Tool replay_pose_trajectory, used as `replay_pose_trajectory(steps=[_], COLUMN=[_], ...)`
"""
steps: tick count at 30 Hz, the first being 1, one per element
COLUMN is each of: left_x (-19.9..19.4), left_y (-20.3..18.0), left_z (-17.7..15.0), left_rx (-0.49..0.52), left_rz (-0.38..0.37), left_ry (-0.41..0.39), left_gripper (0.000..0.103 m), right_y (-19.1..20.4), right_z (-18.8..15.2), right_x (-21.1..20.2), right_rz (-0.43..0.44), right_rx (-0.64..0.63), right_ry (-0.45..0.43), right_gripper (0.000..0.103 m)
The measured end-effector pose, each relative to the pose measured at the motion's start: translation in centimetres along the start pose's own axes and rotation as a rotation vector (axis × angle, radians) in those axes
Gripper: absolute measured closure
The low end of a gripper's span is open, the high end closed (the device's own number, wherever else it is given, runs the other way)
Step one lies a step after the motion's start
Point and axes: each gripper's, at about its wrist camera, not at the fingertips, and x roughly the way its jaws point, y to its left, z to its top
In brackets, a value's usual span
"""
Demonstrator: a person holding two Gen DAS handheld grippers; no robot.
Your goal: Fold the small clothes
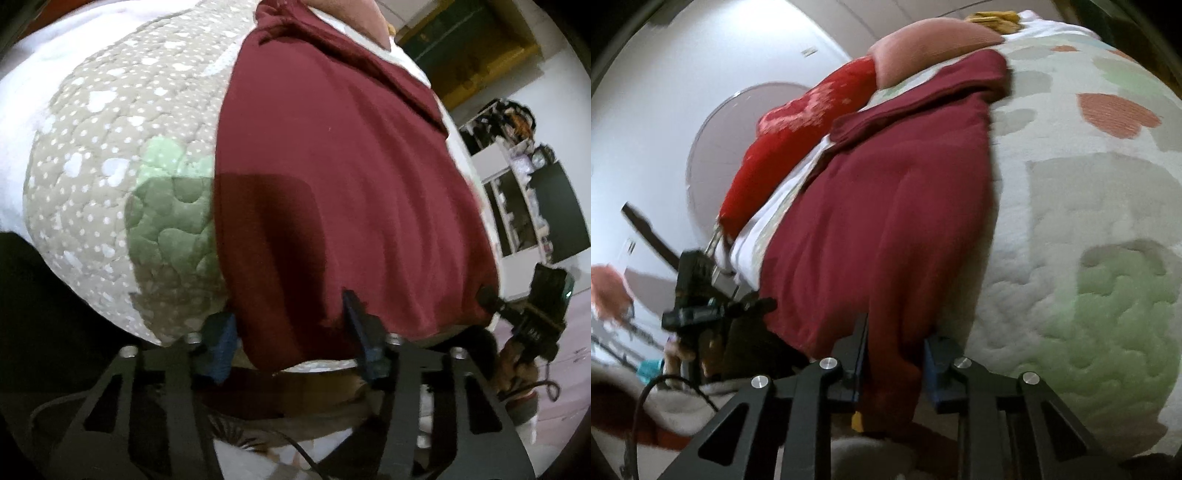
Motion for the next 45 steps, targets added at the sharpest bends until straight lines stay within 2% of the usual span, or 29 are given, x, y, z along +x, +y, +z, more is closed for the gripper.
replay_pose_trajectory(steps=[3, 4, 7, 9, 12, 13, 14, 15, 18, 22, 25, 27, 28, 30, 33, 36, 40, 42, 45], left_x=[0.0, 0.1, 0.4, 1.0, 1.3, 1.3, 1.1, 1.0, -0.4, -2.8, -1.8, -0.7, -0.5, -0.6, -1.0, -1.7, -3.4, -4.3, -5.3], left_y=[-0.1, 0.0, -0.2, -0.8, -1.2, -1.2, -1.2, -1.1, -1.1, -2.0, -1.5, -0.9, -0.9, -0.9, -0.7, -1.3, -1.8, -2.0, -2.0], left_z=[0.0, 0.0, 0.1, 0.4, 0.5, 0.5, 0.5, 0.5, 0.5, 0.6, 1.0, 0.8, 0.8, 0.7, 0.8, 1.7, 3.5, 5.4, 7.8], left_rx=[0.016, 0.013, 0.004, 0.003, 0.012, 0.014, 0.015, 0.017, 0.035, 0.090, 0.088, 0.074, 0.075, 0.082, 0.083, 0.095, 0.109, 0.109, 0.105], left_rz=[0.011, 0.011, 0.004, 0.007, 0.010, 0.009, 0.005, 0.002, -0.021, -0.044, -0.026, -0.014, -0.016, -0.019, -0.032, -0.051, -0.087, -0.096, -0.100], left_ry=[0.001, 0.002, 0.005, 0.005, 0.001, -0.002, -0.004, -0.007, -0.024, -0.092, -0.061, -0.027, -0.022, -0.029, -0.036, -0.049, -0.106, -0.151, -0.207], left_gripper=[0.055, 0.055, 0.055, 0.055, 0.054, 0.055, 0.063, 0.068, 0.091, 0.091, 0.091, 0.091, 0.091, 0.091, 0.091, 0.091, 0.091, 0.091, 0.091], right_y=[0.0, -0.4, -2.0, -2.3, -2.2, -2.0, -1.8, -1.7, -1.5, 0.0, 0.3, -0.2, -0.3, -0.7, -1.6, -0.7, 1.2, 1.8, 2.1], right_z=[-0.1, -0.1, -0.2, -0.4, -0.4, -0.4, -0.3, -0.2, -0.3, -0.5, -0.5, -0.5, -0.6, -0.8, -1.0, -0.6, 1.6, 3.8, 6.9], right_x=[0.4, 0.6, 0.8, 0.8, 1.1, 1.2, 1.3, 1.3, 0.5, -1.2, -0.9, 0.3, 1.1, 1.6, 1.5, 1.6, 0.2, -0.6, -1.1], right_rz=[-0.031, -0.016, 0.105, 0.122, 0.103, 0.084, 0.058, 0.048, 0.083, 0.128, 0.118, 0.110, 0.080, 0.058, 0.114, 0.111, 0.186, 0.241, 0.240], right_rx=[-0.009, 0.016, 0.151, 0.176, 0.187, 0.178, 0.162, 0.159, 0.191, 0.162, 0.143, 0.151, 0.148, 0.158, 0.207, 0.159, 0.098, 0.080, 0.053], right_ry=[-0.004, -0.004, -0.044, -0.075, -0.124, -0.130, -0.129, -0.132, -0.153, -0.168, -0.151, -0.103, -0.065, -0.042, -0.044, -0.035, -0.101, -0.157, -0.218], right_gripper=[0.078, 0.076, 0.058, 0.058, 0.066, 0.077, 0.089, 0.091, 0.092, 0.093, 0.093, 0.093, 0.093, 0.092, 0.090, 0.090, 0.091, 0.091, 0.091])
